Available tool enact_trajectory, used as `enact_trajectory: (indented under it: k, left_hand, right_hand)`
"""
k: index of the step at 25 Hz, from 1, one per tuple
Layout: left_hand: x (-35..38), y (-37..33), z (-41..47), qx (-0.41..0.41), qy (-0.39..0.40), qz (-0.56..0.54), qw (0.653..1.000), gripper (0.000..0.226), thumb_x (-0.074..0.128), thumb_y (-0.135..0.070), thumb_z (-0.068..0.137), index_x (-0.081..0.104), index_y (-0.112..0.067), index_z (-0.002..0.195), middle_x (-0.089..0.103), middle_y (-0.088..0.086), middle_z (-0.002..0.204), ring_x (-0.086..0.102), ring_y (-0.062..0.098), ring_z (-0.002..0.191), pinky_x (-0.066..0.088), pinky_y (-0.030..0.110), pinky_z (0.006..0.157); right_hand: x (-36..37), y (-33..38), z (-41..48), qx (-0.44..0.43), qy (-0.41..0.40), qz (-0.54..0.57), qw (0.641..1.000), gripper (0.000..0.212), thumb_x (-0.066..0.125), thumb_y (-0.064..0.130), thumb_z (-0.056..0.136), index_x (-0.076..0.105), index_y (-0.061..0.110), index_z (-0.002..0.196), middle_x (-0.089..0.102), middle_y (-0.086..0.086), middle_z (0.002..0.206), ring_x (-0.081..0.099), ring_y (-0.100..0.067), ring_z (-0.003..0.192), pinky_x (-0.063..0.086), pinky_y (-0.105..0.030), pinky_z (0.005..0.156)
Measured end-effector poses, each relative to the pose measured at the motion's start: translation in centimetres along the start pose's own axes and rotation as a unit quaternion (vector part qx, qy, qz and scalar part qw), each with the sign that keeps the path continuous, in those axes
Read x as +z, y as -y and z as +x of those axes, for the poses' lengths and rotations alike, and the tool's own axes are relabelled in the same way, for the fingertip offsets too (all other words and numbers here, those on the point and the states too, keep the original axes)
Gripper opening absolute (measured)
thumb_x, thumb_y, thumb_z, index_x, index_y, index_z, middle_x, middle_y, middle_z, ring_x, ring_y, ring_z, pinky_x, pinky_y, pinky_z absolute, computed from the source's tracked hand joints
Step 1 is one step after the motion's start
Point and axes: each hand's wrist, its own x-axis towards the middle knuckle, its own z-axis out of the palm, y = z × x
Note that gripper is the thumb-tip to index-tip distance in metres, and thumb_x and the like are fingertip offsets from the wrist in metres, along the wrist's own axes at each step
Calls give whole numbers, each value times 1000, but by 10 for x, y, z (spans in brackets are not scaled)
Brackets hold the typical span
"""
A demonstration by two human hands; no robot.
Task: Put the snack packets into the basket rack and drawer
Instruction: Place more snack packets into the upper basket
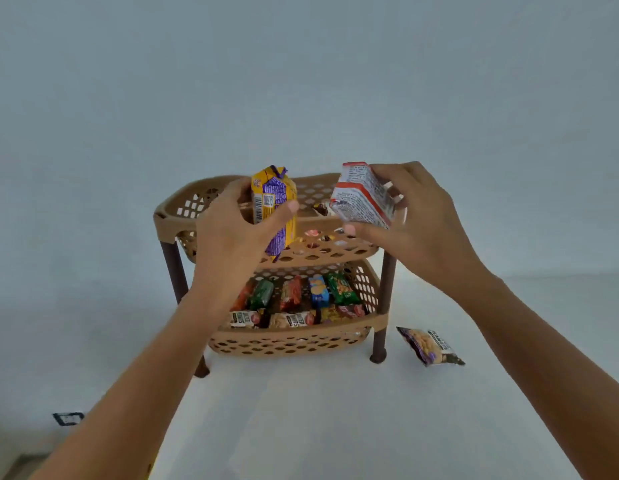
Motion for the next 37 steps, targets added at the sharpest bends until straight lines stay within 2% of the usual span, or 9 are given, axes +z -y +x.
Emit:
enact_trajectory:
  k: [5,7,9,11,17,20,28,32,37]
  left_hand:
    - [9,16,114,-61,55,24,996,29,67,-50,77,65,-22,84,67,-4,80,61,5,68,44,19,59]
    - [26,32,152,-96,89,96,987,40,69,-47,76,64,-8,86,63,6,77,56,15,64,37,22,53]
    - [44,50,178,-114,133,189,966,45,71,-45,76,54,-4,75,51,5,68,47,15,59,32,24,49]
    - [61,71,197,-112,158,255,947,49,70,-46,77,39,-11,63,40,2,62,39,12,54,27,24,47]
    - [98,126,219,-100,210,337,912,49,71,-48,73,41,-11,59,42,0,59,39,11,51,28,22,42]
    - [108,137,227,-114,219,347,905,48,70,-50,74,55,-5,82,52,1,71,47,12,61,38,21,49]
    - [112,155,221,-142,239,397,875,46,61,-49,83,61,-5,97,62,13,104,61,24,85,47,30,65]
    - [111,157,226,-165,250,365,882,55,49,-46,92,59,6,109,61,22,118,61,31,104,49,35,80]
    - [105,158,228,-183,224,351,891,48,63,-43,84,59,2,102,65,18,109,63,28,94,45,31,70]
  right_hand:
    - [38,-17,93,164,40,153,974,58,68,46,78,51,21,127,60,10,104,64,-4,81,50,-11,60]
    - [59,-24,125,304,85,338,887,46,55,40,88,53,8,121,65,-8,99,67,-21,76,58,-26,59]
    - [76,-30,148,401,118,428,801,34,42,37,90,55,8,103,60,-15,87,60,-28,65,51,-27,51]
    - [94,-43,169,444,129,446,766,25,40,32,91,51,10,94,56,-14,80,58,-24,57,45,-23,44]
    - [156,-80,199,443,149,279,839,24,57,32,89,48,9,90,56,-16,91,64,-32,75,59,-40,51]
    - [179,-90,205,388,152,107,903,29,68,27,77,52,7,90,61,-12,87,65,-27,81,60,-38,60]
    - [211,-108,194,310,254,-86,912,27,64,21,87,57,0,103,63,-15,108,65,-27,94,58,-34,77]
    - [209,-107,191,206,235,-186,931,12,63,10,87,52,5,89,61,-14,105,55,-24,83,45,-28,65]
    - [209,-106,192,144,231,-216,938,17,62,1,84,48,4,74,58,-13,89,59,-27,80,43,-30,62]
